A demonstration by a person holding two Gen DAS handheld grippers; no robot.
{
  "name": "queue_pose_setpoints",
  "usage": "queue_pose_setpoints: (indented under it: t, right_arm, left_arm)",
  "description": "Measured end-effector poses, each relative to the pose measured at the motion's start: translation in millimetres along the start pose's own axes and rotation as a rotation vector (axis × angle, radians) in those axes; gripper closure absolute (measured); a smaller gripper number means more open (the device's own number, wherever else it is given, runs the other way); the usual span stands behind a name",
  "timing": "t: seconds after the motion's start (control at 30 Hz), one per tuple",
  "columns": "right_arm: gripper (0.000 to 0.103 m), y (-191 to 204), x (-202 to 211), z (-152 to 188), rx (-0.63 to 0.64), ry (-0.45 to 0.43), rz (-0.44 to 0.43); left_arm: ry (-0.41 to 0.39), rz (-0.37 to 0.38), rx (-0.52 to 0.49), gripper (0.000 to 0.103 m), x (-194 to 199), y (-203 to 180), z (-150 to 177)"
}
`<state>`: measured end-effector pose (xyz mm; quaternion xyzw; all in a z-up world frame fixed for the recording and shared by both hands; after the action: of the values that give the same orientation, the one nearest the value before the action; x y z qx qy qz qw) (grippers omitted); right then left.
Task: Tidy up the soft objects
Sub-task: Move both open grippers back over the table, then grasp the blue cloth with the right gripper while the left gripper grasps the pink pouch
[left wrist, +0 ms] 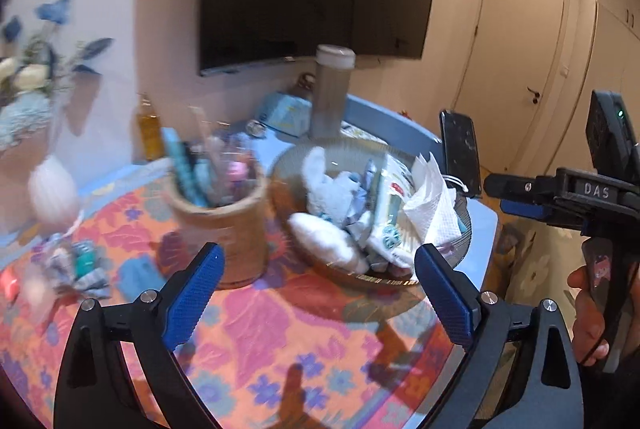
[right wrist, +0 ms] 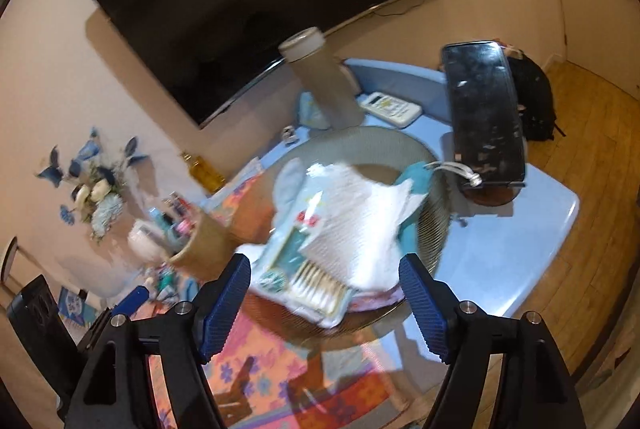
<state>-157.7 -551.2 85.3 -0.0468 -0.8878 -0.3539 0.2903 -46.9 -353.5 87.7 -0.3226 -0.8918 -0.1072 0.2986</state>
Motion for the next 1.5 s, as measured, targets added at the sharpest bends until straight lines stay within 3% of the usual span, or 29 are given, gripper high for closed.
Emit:
queue_pose_setpoints:
  t: [0.13, 0.27, 0.37, 0.5, 0.67, 0.77, 0.97, 1.1, 1.27, 1.5]
  right_arm:
    - [0.028, 33, -7, 15, 0.077, 0.033, -0.012]
    - [0.028, 71, -23, 32, 0.159, 0.073, -0.033]
    - [0.027, 104, -42, 45, 0.218, 0.102, -0.069]
    - [0.021, 148, -72, 71, 0.294, 0.158, -0.13]
    - [0.021, 198, -125, 119, 0.414, 0.276, -0.157]
    - [0.021, 214, -156, 145, 0.478, 0.32, -0.163]
    - [0.021, 212, -215, 182, 0.553, 0.337, -0.108]
    - [0.021, 201, -231, 194, 0.553, 0.35, -0.104]
    - [0.021, 193, -242, 194, 0.536, 0.353, -0.072]
    - [0.014, 190, -245, 197, 0.553, 0.358, -0.032]
  left_arm:
    - [-0.026, -0.068, 0.022, 0.007, 34, 44, 3]
    - [-0.089, -0.221, 0.102, 0.005, 84, 113, -1]
    - [-0.124, -0.38, 0.175, 0.004, 124, 177, 2]
    - [-0.126, -0.468, 0.266, 0.004, 151, 242, 24]
    - [-0.05, -0.492, 0.397, 0.004, 141, 299, 70]
    - [0.009, -0.504, 0.424, 0.004, 111, 318, 101]
    - [0.093, -0.479, 0.498, 0.004, 62, 345, 166]
    - [0.149, -0.503, 0.555, 0.004, 45, 361, 196]
    - [0.158, -0.505, 0.596, 0.004, 44, 364, 200]
    - [0.233, -0.535, 0.513, 0.004, 28, 355, 203]
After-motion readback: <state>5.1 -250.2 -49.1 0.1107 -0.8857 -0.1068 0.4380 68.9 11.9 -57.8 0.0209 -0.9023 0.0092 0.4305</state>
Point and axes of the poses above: each gripper's, at about its wrist camera, not at the fingertips, and x roughly against the way its jaws point, y to its left, z to its underside, the point moved 9 cm from there along -x, roughly the way its jaws point, and after that the axes turned 11 degrees about -z, right-handed, at the moved point
